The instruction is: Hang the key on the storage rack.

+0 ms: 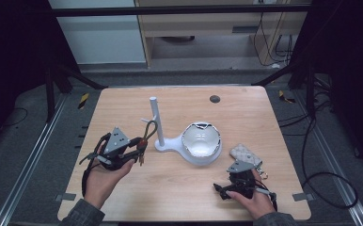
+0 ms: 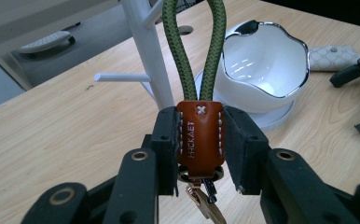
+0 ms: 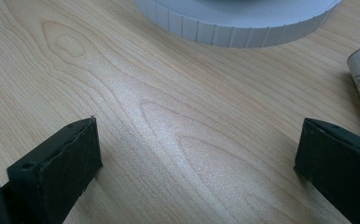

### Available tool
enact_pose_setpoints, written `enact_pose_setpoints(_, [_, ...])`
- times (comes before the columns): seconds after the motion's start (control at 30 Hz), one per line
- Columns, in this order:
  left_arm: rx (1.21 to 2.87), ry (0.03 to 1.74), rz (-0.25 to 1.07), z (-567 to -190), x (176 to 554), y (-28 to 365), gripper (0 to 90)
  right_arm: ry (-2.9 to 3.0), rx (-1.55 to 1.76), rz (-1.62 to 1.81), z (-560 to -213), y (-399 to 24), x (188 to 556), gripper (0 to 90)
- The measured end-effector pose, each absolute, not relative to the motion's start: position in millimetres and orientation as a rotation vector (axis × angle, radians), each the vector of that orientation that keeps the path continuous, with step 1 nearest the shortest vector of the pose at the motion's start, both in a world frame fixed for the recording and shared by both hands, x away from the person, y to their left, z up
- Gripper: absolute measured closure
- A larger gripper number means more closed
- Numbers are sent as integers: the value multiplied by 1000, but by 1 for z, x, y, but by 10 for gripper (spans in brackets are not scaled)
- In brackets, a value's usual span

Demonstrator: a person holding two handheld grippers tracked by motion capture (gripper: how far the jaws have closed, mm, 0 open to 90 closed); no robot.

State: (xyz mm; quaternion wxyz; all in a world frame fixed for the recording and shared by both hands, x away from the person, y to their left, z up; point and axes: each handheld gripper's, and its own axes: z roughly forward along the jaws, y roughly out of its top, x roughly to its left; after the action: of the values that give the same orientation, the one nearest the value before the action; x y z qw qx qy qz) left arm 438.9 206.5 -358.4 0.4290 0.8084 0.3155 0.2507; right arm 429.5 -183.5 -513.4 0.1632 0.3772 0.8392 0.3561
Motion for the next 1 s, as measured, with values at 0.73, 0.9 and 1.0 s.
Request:
enact_pose_setpoints(0.73, [1953, 825, 637, -360, 445, 206, 662, 2393, 1078, 1013, -513, -184, 429, 4])
enact_pose_setpoints(0.9, [1958, 843, 632, -365, 452, 204, 662, 2391, 1077, 1016, -513, -184, 429, 4])
enact_pose_setpoints(1.0, [1960, 851, 627, -368, 456, 202, 662, 2391, 1078, 1016, -513, -184, 429, 4])
